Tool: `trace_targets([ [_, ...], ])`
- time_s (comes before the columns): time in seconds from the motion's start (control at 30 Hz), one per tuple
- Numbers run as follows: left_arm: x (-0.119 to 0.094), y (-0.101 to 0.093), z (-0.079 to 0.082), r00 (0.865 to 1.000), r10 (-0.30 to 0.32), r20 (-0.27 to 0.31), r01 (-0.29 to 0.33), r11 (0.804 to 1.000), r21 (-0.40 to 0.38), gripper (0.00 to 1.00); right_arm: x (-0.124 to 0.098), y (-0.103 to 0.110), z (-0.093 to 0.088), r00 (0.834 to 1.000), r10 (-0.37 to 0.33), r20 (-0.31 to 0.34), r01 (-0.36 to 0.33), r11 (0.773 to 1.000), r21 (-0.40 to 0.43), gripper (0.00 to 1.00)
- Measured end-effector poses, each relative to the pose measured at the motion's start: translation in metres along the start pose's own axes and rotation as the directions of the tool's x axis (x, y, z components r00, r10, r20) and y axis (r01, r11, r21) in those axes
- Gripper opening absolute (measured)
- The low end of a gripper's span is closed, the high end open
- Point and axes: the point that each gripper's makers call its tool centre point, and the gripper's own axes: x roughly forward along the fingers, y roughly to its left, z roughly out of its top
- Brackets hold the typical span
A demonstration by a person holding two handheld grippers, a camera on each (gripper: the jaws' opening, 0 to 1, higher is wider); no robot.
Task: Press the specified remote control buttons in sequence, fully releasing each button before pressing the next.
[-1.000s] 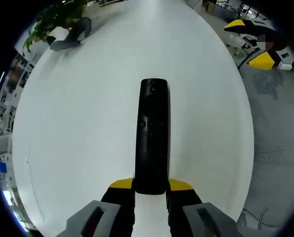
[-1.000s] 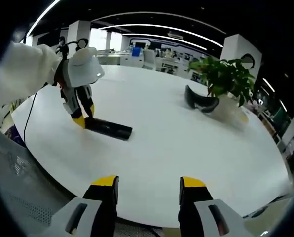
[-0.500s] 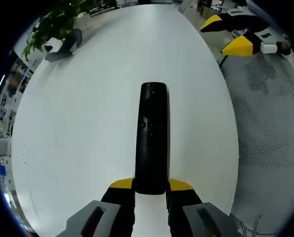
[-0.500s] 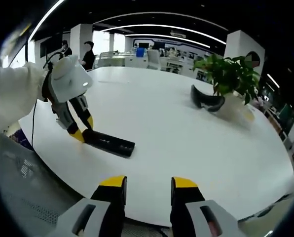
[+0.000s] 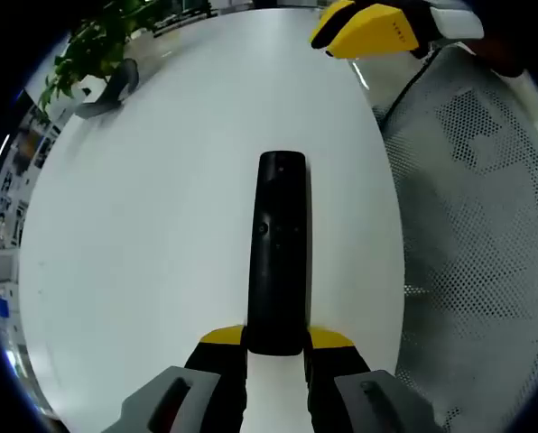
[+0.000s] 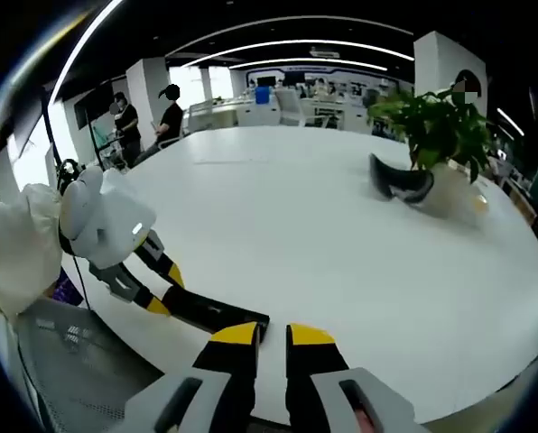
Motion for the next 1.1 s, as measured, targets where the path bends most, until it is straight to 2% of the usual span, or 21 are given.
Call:
trace_targets([
  [0.13, 0.000, -0.009, 0.001, 1.000, -0.009, 0.021, 0.008, 1.000, 0.010, 0.23, 0.015, 0.003, -0.005, 0.999, -0.009, -0.041, 0.007, 0.998, -0.058, 0.00],
  [0.23, 0.000, -0.015, 0.002, 1.000, -0.007, 0.026, 0.007, 1.000, 0.010, 0.23, 0.023, 0.004, -0.015, 0.997, -0.001, -0.074, -0.004, 0.998, -0.061, 0.00],
  [0.33, 0.000, -0.022, 0.003, 0.999, -0.003, 0.034, 0.003, 1.000, 0.006, 0.23, 0.032, 0.007, -0.036, 0.984, 0.047, -0.172, -0.051, 0.999, -0.019, 0.00],
  [0.43, 0.000, -0.026, 0.003, 0.999, -0.009, 0.045, 0.009, 1.000, 0.014, 0.23, 0.037, 0.009, -0.036, 0.980, 0.094, -0.178, -0.089, 0.995, 0.032, 0.00],
  [0.53, 0.000, -0.028, 0.004, 0.998, -0.005, 0.056, 0.005, 1.000, 0.002, 0.23, 0.040, 0.012, -0.051, 0.959, 0.134, -0.250, -0.113, 0.989, 0.097, 0.00],
  [0.6, 0.000, -0.029, 0.004, 0.998, -0.004, 0.063, 0.005, 1.000, -0.003, 0.23, 0.041, 0.013, -0.054, 0.954, 0.145, -0.264, -0.119, 0.986, 0.113, 0.00],
  [0.7, 0.000, -0.035, 0.004, 0.997, -0.004, 0.072, 0.004, 1.000, -0.005, 0.23, 0.042, 0.009, -0.055, 0.955, 0.133, -0.264, -0.106, 0.988, 0.112, 0.00],
  [0.77, 0.000, -0.039, 0.005, 0.997, -0.001, 0.076, 0.001, 1.000, -0.008, 0.23, 0.041, 0.012, -0.058, 0.950, 0.154, -0.273, -0.114, 0.981, 0.157, 0.00],
  [0.9, 0.000, -0.045, 0.006, 0.997, -0.006, 0.078, 0.005, 1.000, 0.007, 0.23, 0.041, 0.013, -0.060, 0.945, 0.163, -0.283, -0.118, 0.979, 0.169, 0.00],
  [0.97, 0.000, -0.044, 0.006, 0.997, -0.006, 0.080, 0.006, 1.000, 0.001, 0.23, 0.042, 0.016, -0.066, 0.934, 0.173, -0.311, -0.121, 0.976, 0.181, 0.00],
  [1.1, 0.000, -0.046, 0.006, 0.998, -0.003, 0.071, 0.003, 1.000, -0.002, 0.23, 0.038, 0.016, -0.065, 0.935, 0.165, -0.313, -0.111, 0.977, 0.183, 0.00],
])
